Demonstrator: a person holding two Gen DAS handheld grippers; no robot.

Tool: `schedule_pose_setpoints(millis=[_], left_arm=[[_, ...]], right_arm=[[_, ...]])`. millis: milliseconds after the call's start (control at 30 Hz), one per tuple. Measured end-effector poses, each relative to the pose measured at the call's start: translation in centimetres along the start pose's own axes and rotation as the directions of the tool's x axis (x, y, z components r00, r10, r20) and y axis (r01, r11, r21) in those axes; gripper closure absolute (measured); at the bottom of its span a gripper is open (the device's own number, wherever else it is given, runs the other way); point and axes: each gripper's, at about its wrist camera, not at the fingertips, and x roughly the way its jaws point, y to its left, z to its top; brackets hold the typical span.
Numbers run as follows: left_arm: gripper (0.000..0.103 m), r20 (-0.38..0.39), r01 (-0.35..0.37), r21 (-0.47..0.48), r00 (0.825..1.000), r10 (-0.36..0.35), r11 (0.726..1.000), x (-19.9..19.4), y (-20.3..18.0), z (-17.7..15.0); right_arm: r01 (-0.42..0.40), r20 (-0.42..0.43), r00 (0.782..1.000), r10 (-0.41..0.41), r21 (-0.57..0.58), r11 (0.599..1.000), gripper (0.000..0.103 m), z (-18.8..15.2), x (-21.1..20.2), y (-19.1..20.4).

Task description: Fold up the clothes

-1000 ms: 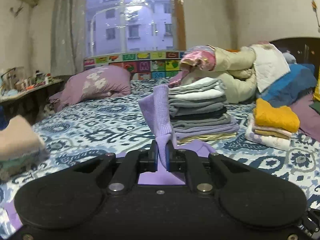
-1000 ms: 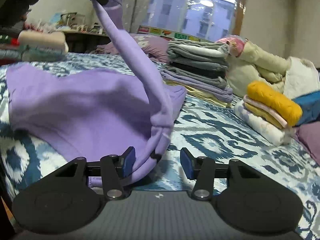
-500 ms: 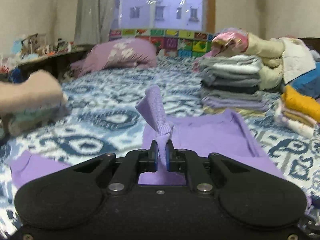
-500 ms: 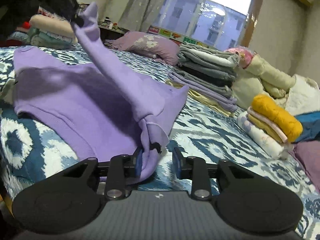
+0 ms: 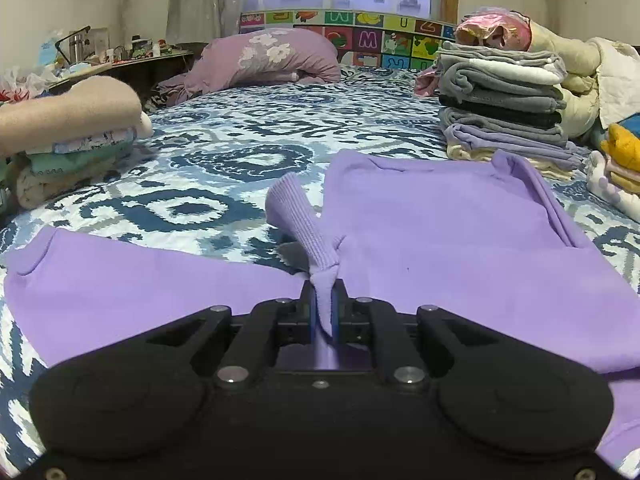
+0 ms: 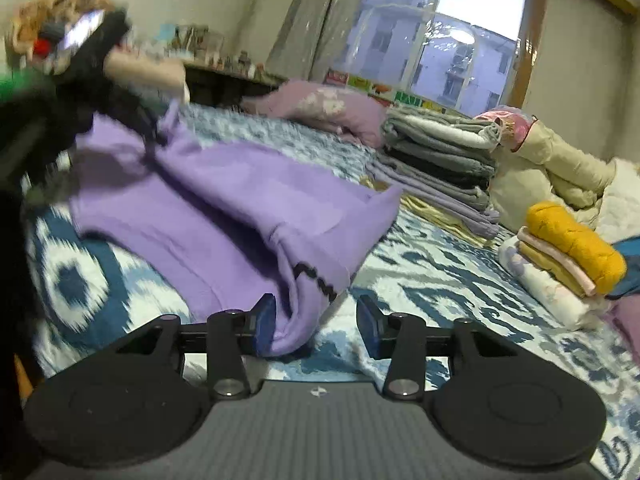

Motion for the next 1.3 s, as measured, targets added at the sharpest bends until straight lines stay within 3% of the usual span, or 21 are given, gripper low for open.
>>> schedule_pose_setpoints(millis=[100,233,600,700,767,900,1000,1133,1300], left_arm=[[0.097,0.016,0.008,-0.002,1.0,-0.008,1.0,-0.1,0.2,0.0],[0.097,0.101,0.021,-0.004,0.995,-0.02,1.0,-1.8,0.4,0.6],[0.097,0.186,0.051,0.008,0.981,-0.051,0.999,-4.3,1.4,0.7],[0.097,0.151,0.059,0.027,0.987,-0.063,0.998,-3.7,1.5,0.4],[0.097,0.076,0.028,0.066,0.997,-0.033,0.997,-2.4,1.2,-0.4],[0.097,0.018,-0.002,0.1,1.0,0.0,0.995,-1.2,0.9,-1.5],[0.097,0.07,0.005,0.077,0.997,-0.01,0.997,-2.2,1.2,-1.2],[0.097,0.176,0.064,0.03,0.982,-0.068,0.998,-4.2,1.8,-0.6],[0.097,0.248,0.108,0.014,0.963,-0.109,0.994,-5.8,2.1,0.2]], right_arm=[[-0.044,0.066,0.997,0.037,0.099,0.994,0.058,0.6,-0.9,-1.3],[-0.072,0.111,0.993,0.049,0.208,0.975,0.06,1.6,0.0,-2.4],[-0.102,0.013,0.995,0.102,0.054,0.993,0.06,1.9,2.9,0.9],[-0.103,-0.017,0.994,0.104,0.022,0.994,0.059,1.6,3.3,1.5],[-0.109,-0.045,0.993,0.109,0.0,0.994,0.059,1.4,3.6,1.8],[-0.143,-0.053,0.988,0.143,0.017,0.99,0.058,1.4,3.4,1.6],[-0.147,-0.016,0.989,0.147,0.013,0.989,0.058,1.8,2.6,1.6],[-0.112,0.061,0.992,0.111,0.024,0.993,0.057,2.5,1.9,1.3],[-0.031,0.009,0.999,0.031,-0.02,0.999,0.053,2.3,3.1,1.5]])
